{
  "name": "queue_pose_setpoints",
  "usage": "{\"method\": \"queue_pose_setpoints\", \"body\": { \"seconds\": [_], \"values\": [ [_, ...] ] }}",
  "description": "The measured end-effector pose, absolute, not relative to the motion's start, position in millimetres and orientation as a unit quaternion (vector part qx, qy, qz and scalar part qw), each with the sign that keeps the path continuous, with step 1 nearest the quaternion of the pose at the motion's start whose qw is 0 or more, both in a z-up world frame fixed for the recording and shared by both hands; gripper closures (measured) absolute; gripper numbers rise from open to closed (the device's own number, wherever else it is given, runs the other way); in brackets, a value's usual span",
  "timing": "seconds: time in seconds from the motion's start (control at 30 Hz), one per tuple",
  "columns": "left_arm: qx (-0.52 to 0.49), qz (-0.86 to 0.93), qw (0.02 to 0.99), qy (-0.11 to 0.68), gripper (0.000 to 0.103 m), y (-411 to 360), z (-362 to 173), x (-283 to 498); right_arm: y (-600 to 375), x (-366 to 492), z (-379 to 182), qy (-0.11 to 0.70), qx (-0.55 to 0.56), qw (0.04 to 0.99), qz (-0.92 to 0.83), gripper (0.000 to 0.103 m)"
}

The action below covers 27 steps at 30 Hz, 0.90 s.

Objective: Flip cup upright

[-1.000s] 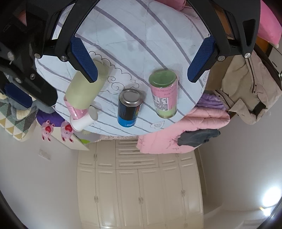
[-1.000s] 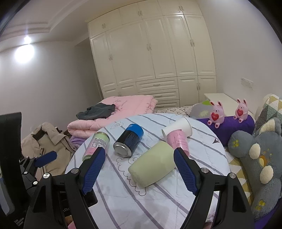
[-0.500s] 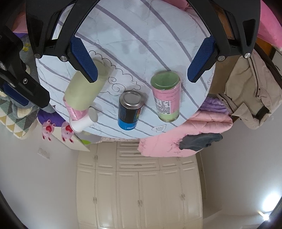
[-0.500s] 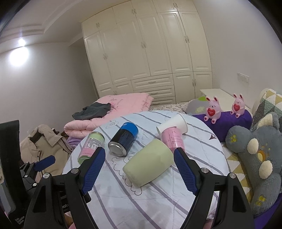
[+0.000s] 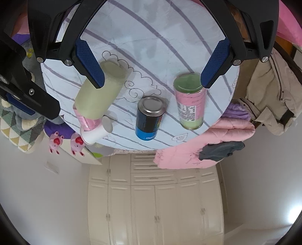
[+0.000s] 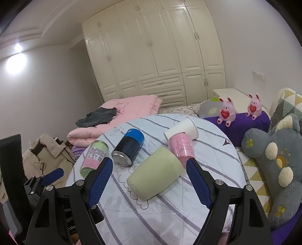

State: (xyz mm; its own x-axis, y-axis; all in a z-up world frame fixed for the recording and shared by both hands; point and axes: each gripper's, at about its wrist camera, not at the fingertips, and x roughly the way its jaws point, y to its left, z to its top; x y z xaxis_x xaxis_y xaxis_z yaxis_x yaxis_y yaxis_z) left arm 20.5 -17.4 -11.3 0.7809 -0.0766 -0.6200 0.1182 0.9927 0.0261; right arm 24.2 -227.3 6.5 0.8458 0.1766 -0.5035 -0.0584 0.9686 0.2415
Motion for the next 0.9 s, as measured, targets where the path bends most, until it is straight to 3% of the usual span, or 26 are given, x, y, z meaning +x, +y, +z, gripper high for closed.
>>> {"method": "queue_pose_setpoints", "body": {
  "seconds": [0.57,0.9],
  "values": [
    [0.065,-0.046,0.935,0.346,0.000,-60.6,-4.6,89.8,-259.1,114.9,3.3,0.384,0.099,0.916,0.068,0.021],
    [0.069,-0.039,0.928,0.363,0.000,-70.6,-11.8,122.2,-278.4,174.6,-32.1,0.478,0.116,0.868,0.067,0.022]
  ]
}}
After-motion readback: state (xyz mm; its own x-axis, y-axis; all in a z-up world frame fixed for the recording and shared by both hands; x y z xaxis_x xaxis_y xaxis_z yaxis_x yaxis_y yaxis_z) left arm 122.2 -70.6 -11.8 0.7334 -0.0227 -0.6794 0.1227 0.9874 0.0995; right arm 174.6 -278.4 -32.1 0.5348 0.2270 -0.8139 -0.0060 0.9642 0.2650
